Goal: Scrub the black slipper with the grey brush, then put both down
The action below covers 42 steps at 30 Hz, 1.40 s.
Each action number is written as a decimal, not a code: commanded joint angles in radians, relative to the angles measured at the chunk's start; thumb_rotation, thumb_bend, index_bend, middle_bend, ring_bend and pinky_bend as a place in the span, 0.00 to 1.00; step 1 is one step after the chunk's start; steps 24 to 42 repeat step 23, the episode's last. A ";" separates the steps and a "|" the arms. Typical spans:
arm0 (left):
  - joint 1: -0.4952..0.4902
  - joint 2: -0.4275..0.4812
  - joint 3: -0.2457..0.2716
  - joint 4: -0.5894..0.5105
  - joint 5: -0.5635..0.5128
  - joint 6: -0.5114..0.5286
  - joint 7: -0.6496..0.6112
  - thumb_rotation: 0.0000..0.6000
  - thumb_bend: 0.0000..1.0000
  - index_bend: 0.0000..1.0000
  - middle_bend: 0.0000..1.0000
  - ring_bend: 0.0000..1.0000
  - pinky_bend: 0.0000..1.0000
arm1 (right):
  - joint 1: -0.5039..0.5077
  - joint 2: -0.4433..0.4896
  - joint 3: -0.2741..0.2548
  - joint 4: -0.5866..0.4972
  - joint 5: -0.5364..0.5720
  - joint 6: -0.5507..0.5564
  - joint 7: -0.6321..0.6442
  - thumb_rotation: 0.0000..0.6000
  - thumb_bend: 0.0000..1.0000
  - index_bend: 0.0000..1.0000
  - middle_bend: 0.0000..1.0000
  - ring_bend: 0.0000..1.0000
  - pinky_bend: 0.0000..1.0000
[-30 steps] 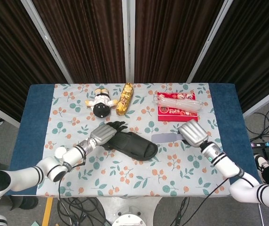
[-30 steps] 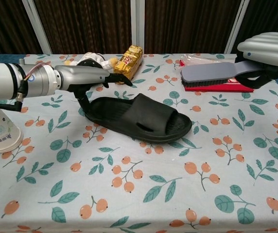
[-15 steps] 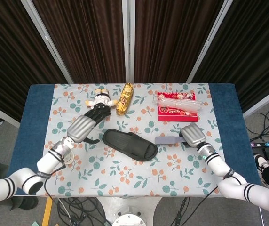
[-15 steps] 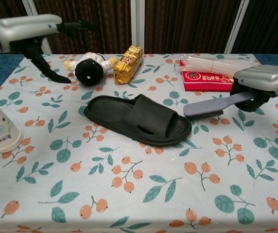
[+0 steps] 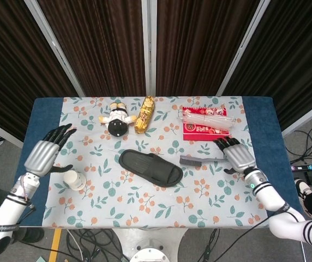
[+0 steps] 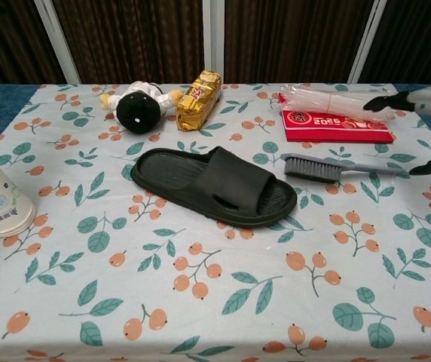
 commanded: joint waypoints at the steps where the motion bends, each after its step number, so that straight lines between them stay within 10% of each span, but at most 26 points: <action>1: 0.064 0.028 0.030 0.008 -0.019 0.041 -0.004 1.00 0.19 0.09 0.05 0.00 0.12 | -0.084 0.105 -0.011 -0.096 -0.057 0.129 0.055 1.00 0.08 0.00 0.08 0.00 0.10; 8: 0.206 0.029 0.045 0.023 -0.078 0.165 0.065 1.00 0.19 0.10 0.08 0.00 0.13 | -0.282 0.187 -0.043 -0.164 -0.132 0.426 0.123 1.00 0.18 0.00 0.19 0.13 0.23; 16: 0.346 0.014 0.066 -0.004 -0.063 0.313 0.108 1.00 0.18 0.10 0.08 0.00 0.12 | -0.468 0.188 -0.086 -0.190 -0.174 0.643 0.147 1.00 0.18 0.00 0.02 0.00 0.00; 42: 0.411 -0.009 0.080 -0.031 -0.021 0.368 0.142 1.00 0.17 0.10 0.08 0.00 0.12 | -0.527 0.180 -0.097 -0.203 -0.216 0.690 0.155 1.00 0.18 0.00 0.01 0.00 0.00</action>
